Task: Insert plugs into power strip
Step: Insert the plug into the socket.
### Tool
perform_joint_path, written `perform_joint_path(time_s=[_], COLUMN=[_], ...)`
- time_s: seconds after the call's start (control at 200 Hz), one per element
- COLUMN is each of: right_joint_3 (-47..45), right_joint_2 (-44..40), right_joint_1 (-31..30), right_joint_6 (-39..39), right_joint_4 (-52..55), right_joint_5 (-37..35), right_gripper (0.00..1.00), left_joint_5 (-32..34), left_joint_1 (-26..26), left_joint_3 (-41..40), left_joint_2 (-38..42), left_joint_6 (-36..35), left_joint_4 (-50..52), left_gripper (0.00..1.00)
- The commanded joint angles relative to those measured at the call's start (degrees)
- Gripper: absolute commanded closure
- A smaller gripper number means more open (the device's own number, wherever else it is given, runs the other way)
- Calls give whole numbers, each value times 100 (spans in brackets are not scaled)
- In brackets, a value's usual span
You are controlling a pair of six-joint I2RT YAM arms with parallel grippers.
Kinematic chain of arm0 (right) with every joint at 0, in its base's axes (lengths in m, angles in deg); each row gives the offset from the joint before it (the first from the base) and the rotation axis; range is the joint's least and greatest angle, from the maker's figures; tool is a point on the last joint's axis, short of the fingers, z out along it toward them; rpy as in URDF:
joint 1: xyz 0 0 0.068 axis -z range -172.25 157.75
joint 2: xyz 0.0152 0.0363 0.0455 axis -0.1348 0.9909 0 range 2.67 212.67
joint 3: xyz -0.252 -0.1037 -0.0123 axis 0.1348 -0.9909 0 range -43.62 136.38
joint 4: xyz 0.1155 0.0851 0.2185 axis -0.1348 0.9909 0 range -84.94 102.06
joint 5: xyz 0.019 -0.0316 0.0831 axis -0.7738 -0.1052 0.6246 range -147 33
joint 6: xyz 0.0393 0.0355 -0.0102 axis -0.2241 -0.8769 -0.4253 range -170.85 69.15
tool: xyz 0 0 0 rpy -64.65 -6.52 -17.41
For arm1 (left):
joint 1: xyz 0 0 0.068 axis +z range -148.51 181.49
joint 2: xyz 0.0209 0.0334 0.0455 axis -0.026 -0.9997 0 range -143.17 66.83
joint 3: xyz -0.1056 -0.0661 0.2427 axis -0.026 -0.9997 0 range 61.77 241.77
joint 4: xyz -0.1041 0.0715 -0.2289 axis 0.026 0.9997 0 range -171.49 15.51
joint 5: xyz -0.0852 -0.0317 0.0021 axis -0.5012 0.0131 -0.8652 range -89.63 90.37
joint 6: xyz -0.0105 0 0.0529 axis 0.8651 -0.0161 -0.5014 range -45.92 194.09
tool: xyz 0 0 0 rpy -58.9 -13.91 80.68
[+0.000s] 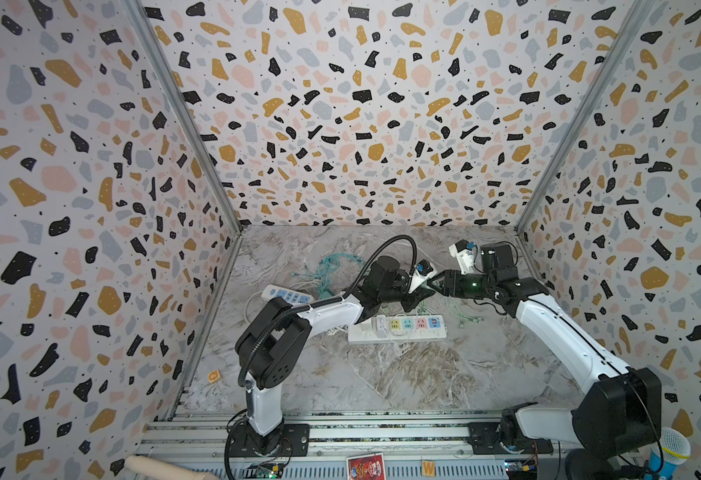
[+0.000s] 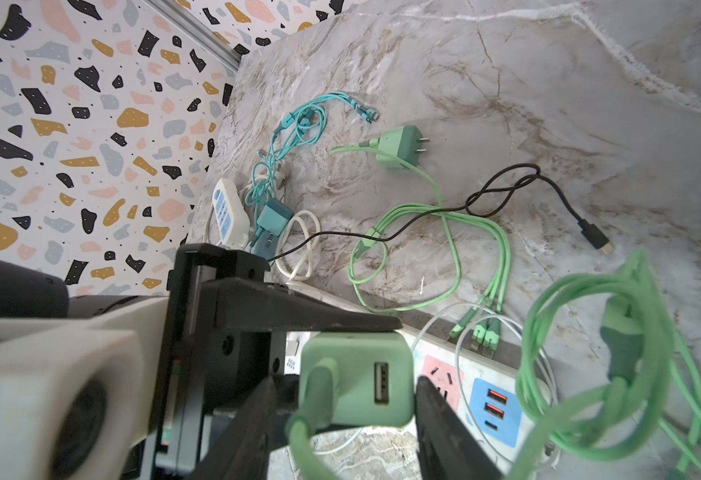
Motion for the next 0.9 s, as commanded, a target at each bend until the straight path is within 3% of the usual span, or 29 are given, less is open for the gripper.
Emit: perform_joint_path(time_s=[0.0,0.295,0.441,0.521,0.706,0.896], right_joint_3=[16,-30,-69,-90,-128,-177], right_joint_2=[51,138,169,198,164,128], right_joint_1=[-42,-159,-159,-159,-156,-151], right_joint_6=[87,164,177,186,282,277], right_joint_4=[-107,-44,-65,-56,63,76], right_joint_5=[165,149,128,156,-65,-233], right_gripper=[47,49,53,62,78,81], left_joint_5=[-156,-163,-191,-174,-172,-132], left_joint_1=[15,17,20,16,16,20], left_joint_3=[-54,-77,-160,-196,-264,-370], left_joint_2=[263,294,341,368,386,408], left_joint_6=[9,57,31,62,101,223], left_joint_4=[-368,-465,-553,-610,-670,-812], left_gripper=[90,90,89,87,77,59])
